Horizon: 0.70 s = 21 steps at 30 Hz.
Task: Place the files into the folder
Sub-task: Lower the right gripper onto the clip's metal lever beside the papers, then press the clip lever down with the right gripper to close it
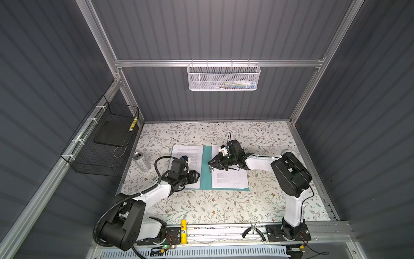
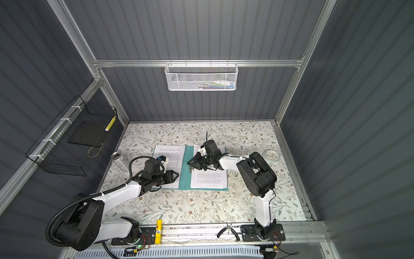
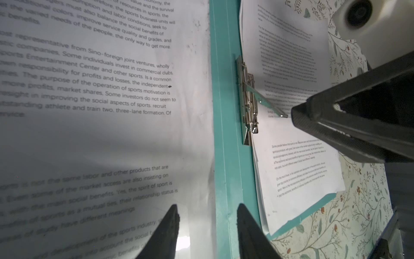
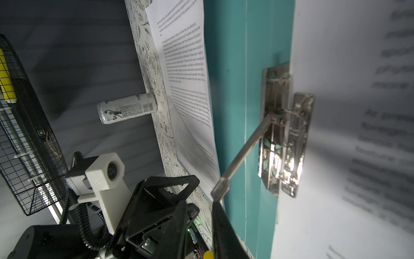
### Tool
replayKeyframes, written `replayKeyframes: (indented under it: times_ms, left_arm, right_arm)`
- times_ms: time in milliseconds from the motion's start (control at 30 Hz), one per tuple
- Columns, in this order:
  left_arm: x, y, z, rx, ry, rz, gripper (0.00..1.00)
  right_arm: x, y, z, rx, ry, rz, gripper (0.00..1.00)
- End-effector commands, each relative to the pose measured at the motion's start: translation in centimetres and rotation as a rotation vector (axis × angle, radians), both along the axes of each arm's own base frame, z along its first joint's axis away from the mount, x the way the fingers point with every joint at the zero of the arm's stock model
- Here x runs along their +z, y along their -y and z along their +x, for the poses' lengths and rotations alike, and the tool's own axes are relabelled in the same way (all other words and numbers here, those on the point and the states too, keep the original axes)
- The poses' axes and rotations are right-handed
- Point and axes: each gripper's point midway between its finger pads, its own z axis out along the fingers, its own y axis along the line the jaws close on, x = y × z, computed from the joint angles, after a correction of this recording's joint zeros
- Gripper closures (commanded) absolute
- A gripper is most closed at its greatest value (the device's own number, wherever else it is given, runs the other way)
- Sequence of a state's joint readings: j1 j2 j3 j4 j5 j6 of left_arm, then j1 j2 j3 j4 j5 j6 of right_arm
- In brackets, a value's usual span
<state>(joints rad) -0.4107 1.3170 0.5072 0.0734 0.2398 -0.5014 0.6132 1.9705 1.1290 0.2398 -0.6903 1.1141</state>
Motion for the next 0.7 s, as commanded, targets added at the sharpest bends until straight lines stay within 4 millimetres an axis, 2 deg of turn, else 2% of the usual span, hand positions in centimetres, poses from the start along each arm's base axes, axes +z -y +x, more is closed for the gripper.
replayKeyframes:
  times_ms: [0,667]
  left_arm:
    - [-0.4,-0.1,-0.3,-0.005,-0.012,-0.009,0.56]
    - [-0.6,-0.2,-0.1,0.0,-0.015,-0.009,0.56]
  right_arm:
    - [-1.0,0.2,-0.1,-0.004,-0.033,0.01,0.77]
    - [-2.3,0.3,-0.3,-0.009,-0.065,0.009,0.77]
